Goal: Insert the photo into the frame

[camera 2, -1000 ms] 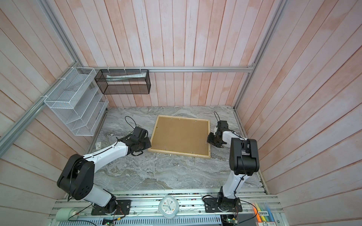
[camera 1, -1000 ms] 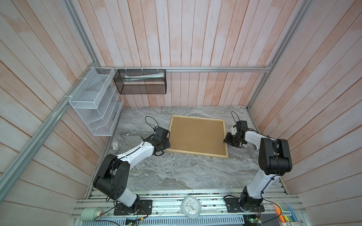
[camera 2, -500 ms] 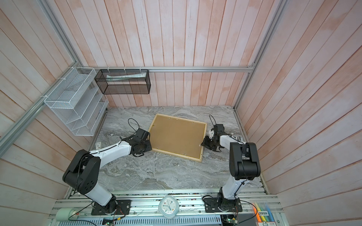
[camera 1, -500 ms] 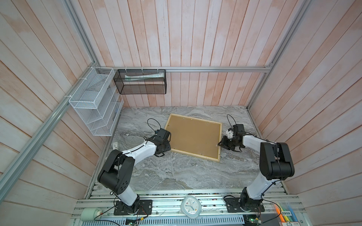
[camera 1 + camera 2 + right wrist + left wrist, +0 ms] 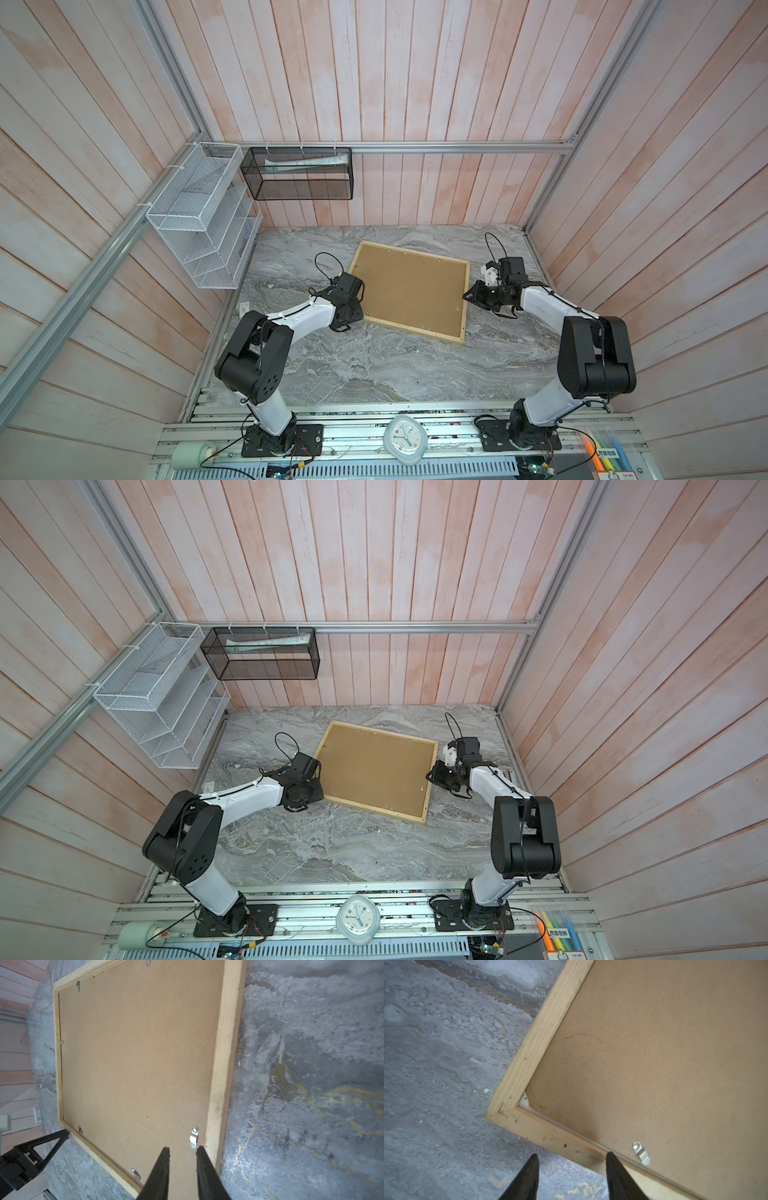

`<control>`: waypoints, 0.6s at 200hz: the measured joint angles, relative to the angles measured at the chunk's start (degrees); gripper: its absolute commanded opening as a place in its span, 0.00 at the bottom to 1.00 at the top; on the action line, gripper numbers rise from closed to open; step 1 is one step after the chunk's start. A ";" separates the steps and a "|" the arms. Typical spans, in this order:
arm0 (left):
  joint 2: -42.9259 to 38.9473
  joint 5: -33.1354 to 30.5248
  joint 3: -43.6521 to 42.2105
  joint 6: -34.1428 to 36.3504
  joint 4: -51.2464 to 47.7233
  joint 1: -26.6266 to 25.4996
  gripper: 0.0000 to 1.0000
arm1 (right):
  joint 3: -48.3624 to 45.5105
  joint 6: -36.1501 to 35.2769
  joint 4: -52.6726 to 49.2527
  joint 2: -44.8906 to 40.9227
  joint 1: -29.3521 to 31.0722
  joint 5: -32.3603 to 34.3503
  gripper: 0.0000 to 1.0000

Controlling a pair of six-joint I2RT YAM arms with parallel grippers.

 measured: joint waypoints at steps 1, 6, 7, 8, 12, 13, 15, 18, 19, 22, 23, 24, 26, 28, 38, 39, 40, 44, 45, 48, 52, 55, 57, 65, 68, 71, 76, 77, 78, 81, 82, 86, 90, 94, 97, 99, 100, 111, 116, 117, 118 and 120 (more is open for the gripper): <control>0.04 0.02 0.02 0.00 0.02 0.00 0.54 | 0.00 -0.11 0.00 -0.02 0.00 -0.09 0.26; 0.33 0.17 0.20 0.00 0.13 0.04 0.54 | 0.00 -0.44 -0.02 -0.24 0.09 -0.46 0.26; 0.44 0.24 0.26 0.00 0.13 0.04 0.54 | 0.00 -0.70 0.00 -0.33 0.15 -0.57 0.26; 0.48 0.26 0.28 0.00 0.13 0.07 0.54 | 0.00 -0.81 0.00 -0.37 0.17 -0.61 0.26; 0.68 0.39 0.42 0.00 0.17 0.09 0.54 | 0.00 -1.07 -0.02 -0.57 0.31 -0.87 0.26; 0.79 0.44 0.46 0.00 0.22 0.09 0.54 | 0.00 -1.18 -0.02 -0.61 0.35 -0.94 0.26; 0.90 0.46 0.50 0.00 0.26 0.11 0.54 | 0.00 -1.42 -0.02 -0.72 0.50 -1.09 0.26; 1.03 0.59 0.59 0.00 0.31 0.13 0.54 | 0.00 -1.64 -0.02 -0.85 0.68 -1.25 0.26; 1.11 0.63 0.61 0.00 0.33 0.15 0.54 | 0.00 -1.81 -0.04 -0.92 0.76 -1.33 0.26; 1.27 0.63 0.70 0.00 0.39 0.20 0.54 | 0.00 -2.23 -0.09 -0.98 1.03 -1.53 0.26; 1.31 0.66 0.72 0.00 0.44 0.20 0.54 | 0.02 -2.38 -0.13 -1.05 1.16 -1.62 0.26; 1.33 0.68 0.72 0.00 0.46 0.22 0.54 | 0.02 -2.43 -0.15 -1.07 1.20 -1.62 0.26; 1.46 0.72 0.76 0.02 0.55 0.22 0.54 | 0.07 -2.67 -0.24 -1.11 1.40 -1.75 0.26; 1.55 0.72 0.83 0.00 0.55 0.24 0.54 | 0.11 -2.99 -0.37 -1.14 1.66 -1.88 0.26; 1.92 0.94 1.14 -0.02 0.42 0.37 0.53 | 0.44 -4.20 -1.01 -1.14 2.97 -2.23 0.26; 1.95 0.96 1.16 -0.02 0.39 0.37 0.53 | 0.46 -4.31 -1.05 -1.14 3.06 -2.27 0.26; 1.97 0.98 1.18 -0.04 0.37 0.39 0.53 | 0.48 -4.37 -1.11 -1.11 3.15 -2.29 0.26; 1.99 1.03 1.22 -0.02 0.39 0.48 0.52 | 0.61 -4.85 -1.49 -1.11 3.82 -2.47 0.26; 1.99 1.05 1.25 -0.02 0.39 0.48 0.52 | 0.66 -5.03 -1.62 -1.11 4.00 -2.49 0.26; 2.03 1.07 1.27 -0.02 0.46 0.52 0.52 | 0.72 -5.40 -1.84 -1.09 4.48 -2.69 0.27; 2.10 1.09 1.31 -0.02 0.52 0.61 0.51 | 0.79 -5.84 -2.16 -1.09 5.07 -2.91 0.27; 2.16 1.09 1.36 -0.02 0.57 0.66 0.50 | 0.85 -6.16 -2.43 -1.05 5.57 -3.15 0.28; 2.19 1.11 1.38 -0.02 0.59 0.70 0.50 | 0.94 -6.38 -2.62 -1.01 5.90 -3.30 0.28; 2.27 1.18 1.42 -0.04 0.90 0.90 0.49 | 1.05 -7.32 -3.10 -0.76 7.17 -3.76 0.29; 2.29 1.20 1.42 -0.09 1.01 0.96 0.48 | 1.05 -7.58 -3.26 -0.61 7.76 -4.00 0.29; 2.32 1.27 1.42 -0.09 1.14 1.03 0.47 | 1.05 -7.89 -3.43 -0.48 8.22 -4.15 0.30; 2.36 1.29 1.42 -0.22 1.38 1.20 0.45 | 1.05 -8.31 -3.69 -0.22 8.94 -4.46 0.30; 2.36 1.31 1.42 -0.22 1.44 1.25 0.45 | 1.05 -8.44 -3.74 -0.17 9.14 -4.55 0.30; 2.36 1.33 1.42 -0.22 1.51 1.27 0.45 | 1.05 -8.48 -3.78 -0.13 9.25 -4.57 0.30; 2.38 1.33 1.42 -0.33 1.64 1.33 0.44 | 1.05 -8.63 -3.93 0.00 9.64 -4.76 0.31; 2.38 1.36 1.42 -0.35 1.66 1.38 0.44 | 1.05 -8.72 -4.00 0.07 9.86 -4.87 0.30; 2.38 1.44 1.42 -0.39 1.84 1.51 0.43 | 1.05 -8.94 -4.20 0.24 10.38 -5.11 0.31; 2.38 1.53 1.44 -0.37 2.03 1.66 0.41 | 0.98 -9.07 -4.26 0.35 10.84 -5.35 0.31; 2.40 1.64 1.46 -0.37 2.21 1.77 0.40 | 0.92 -9.20 -4.33 0.44 11.26 -5.57 0.31; 2.43 1.68 1.51 -0.31 2.32 1.88 0.39 | 0.79 -9.29 -4.33 0.44 11.58 -5.79 0.31; 2.43 1.75 1.53 -0.31 2.40 1.92 0.39 | 0.70 -9.42 -4.35 0.44 11.74 -5.90 0.31; 2.45 1.77 1.53 -0.31 2.45 1.95 0.39 | 0.68 -9.44 -4.33 0.44 11.78 -5.95 0.32; 2.73 2.12 1.95 0.02 2.64 2.27 0.37 | 0.24 -9.62 -4.28 0.44 12.33 -6.62 0.32; 2.99 2.19 2.23 0.24 2.71 2.43 0.36 | 0.04 -9.64 -4.28 0.44 12.41 -6.91 0.32; 3.04 2.21 2.27 0.28 2.73 2.43 0.36 | -0.02 -9.64 -4.26 0.44 12.41 -6.97 0.32; 3.06 2.25 2.32 0.28 2.73 2.45 0.36 | -0.04 -9.64 -4.24 0.44 12.41 -6.99 0.32; 3.17 2.27 2.47 0.31 2.80 2.51 0.36 | -0.13 -9.64 -4.24 0.44 12.44 -7.10 0.31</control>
